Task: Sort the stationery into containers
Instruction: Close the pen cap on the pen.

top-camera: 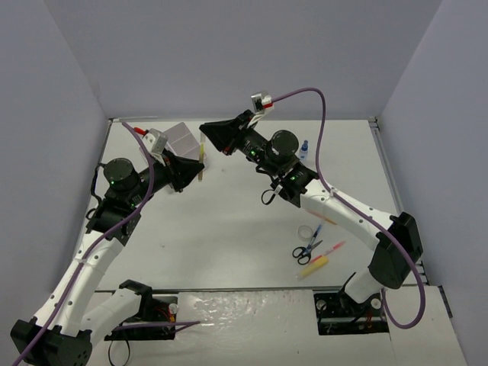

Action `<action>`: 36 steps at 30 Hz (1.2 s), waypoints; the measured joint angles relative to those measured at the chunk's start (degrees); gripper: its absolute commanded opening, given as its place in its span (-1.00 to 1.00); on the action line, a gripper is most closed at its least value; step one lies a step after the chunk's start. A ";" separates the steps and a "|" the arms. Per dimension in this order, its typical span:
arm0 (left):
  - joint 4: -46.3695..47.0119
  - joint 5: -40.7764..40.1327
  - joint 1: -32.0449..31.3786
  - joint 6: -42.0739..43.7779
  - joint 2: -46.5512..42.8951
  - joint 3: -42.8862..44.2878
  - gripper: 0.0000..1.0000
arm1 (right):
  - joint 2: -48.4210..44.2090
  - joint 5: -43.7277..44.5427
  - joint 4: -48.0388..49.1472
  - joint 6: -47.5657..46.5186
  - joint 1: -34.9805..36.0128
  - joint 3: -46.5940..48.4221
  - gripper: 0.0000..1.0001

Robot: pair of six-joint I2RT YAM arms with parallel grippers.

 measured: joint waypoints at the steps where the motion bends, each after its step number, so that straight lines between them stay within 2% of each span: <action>1: 0.00 0.00 0.00 0.01 0.00 0.00 -1.00 | -0.08 0.03 -0.05 -0.06 0.00 0.00 -1.00; 36: -0.24 0.07 -0.02 0.96 -0.11 -1.29 -1.00 | -0.21 0.64 -1.18 0.48 0.00 1.45 -1.00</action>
